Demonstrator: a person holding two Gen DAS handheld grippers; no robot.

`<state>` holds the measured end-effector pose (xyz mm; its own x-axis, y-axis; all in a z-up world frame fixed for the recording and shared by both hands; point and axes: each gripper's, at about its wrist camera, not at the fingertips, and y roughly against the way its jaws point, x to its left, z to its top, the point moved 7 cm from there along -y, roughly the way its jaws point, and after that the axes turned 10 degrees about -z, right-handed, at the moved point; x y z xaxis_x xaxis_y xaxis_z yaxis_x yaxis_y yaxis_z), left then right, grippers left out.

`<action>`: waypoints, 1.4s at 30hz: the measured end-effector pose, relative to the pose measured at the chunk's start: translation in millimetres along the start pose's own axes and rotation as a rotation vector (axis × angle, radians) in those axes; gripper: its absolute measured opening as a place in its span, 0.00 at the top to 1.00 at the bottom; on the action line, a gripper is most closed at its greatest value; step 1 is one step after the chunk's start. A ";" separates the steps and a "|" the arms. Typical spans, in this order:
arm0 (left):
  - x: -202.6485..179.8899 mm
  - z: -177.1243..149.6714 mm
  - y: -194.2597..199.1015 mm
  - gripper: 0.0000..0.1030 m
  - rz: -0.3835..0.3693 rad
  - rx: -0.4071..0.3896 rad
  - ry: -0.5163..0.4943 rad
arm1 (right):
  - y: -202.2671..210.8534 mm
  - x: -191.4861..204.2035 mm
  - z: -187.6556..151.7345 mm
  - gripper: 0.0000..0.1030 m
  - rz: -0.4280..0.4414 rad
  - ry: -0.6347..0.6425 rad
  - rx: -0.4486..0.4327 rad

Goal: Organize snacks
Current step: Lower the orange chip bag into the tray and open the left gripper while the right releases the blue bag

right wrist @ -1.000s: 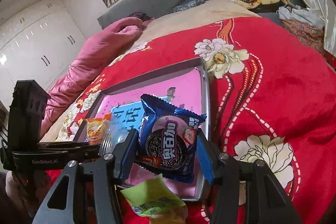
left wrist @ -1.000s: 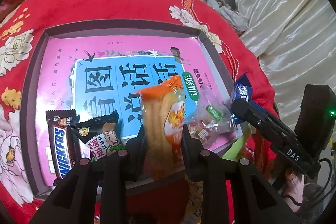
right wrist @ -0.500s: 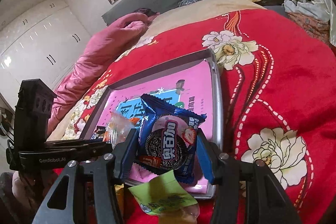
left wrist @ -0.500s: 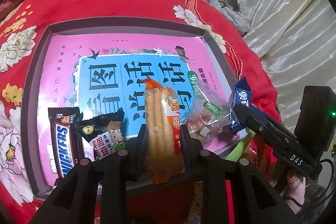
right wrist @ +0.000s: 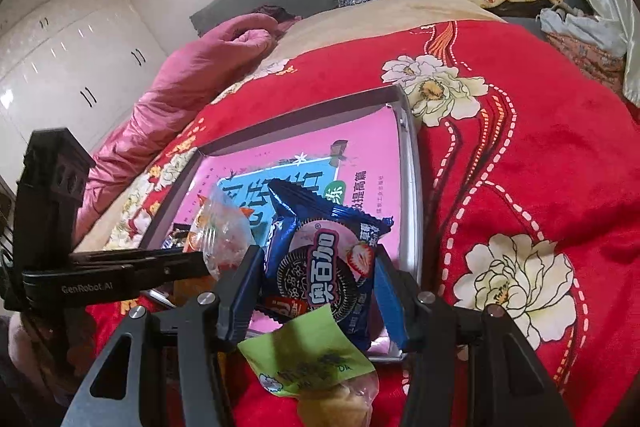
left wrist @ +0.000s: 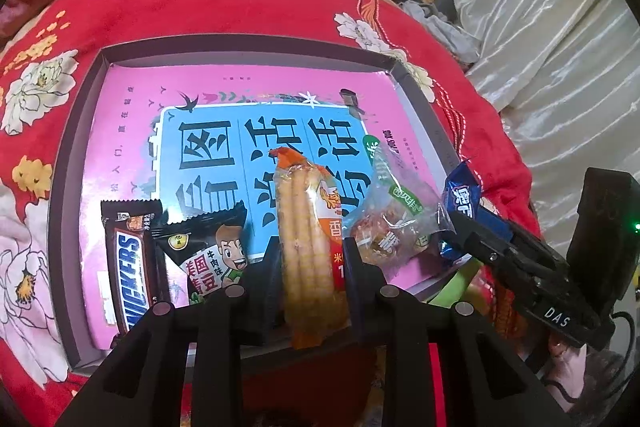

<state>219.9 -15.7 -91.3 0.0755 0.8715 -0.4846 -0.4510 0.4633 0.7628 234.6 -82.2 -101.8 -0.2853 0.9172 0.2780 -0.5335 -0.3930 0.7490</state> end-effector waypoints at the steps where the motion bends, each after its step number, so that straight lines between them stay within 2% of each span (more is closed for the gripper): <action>1: 0.0 -0.2 0.3 0.71 0.001 -0.002 0.001 | 0.3 0.8 -0.2 0.48 -0.005 0.007 -0.001; 5: 1.1 -0.3 0.8 0.71 0.004 -0.004 0.005 | 1.9 4.6 -5.4 0.48 0.040 -0.014 0.011; 15: 0.1 -1.5 3.9 0.71 0.012 -0.011 0.005 | 4.9 7.3 -8.7 0.48 0.032 0.003 0.012; 27: 1.7 -1.0 5.7 0.71 0.013 -0.012 0.013 | 8.1 3.0 -5.9 0.48 -0.045 0.044 -0.011; 42: 3.2 -1.4 5.6 0.71 0.007 -0.016 0.024 | 13.4 2.7 -1.7 0.48 -0.079 0.071 -0.041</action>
<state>216.4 -10.5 -89.2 0.0515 0.8705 -0.4894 -0.4654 0.4545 0.7595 225.4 -85.1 -92.1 -0.2962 0.9391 0.1745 -0.5882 -0.3233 0.7413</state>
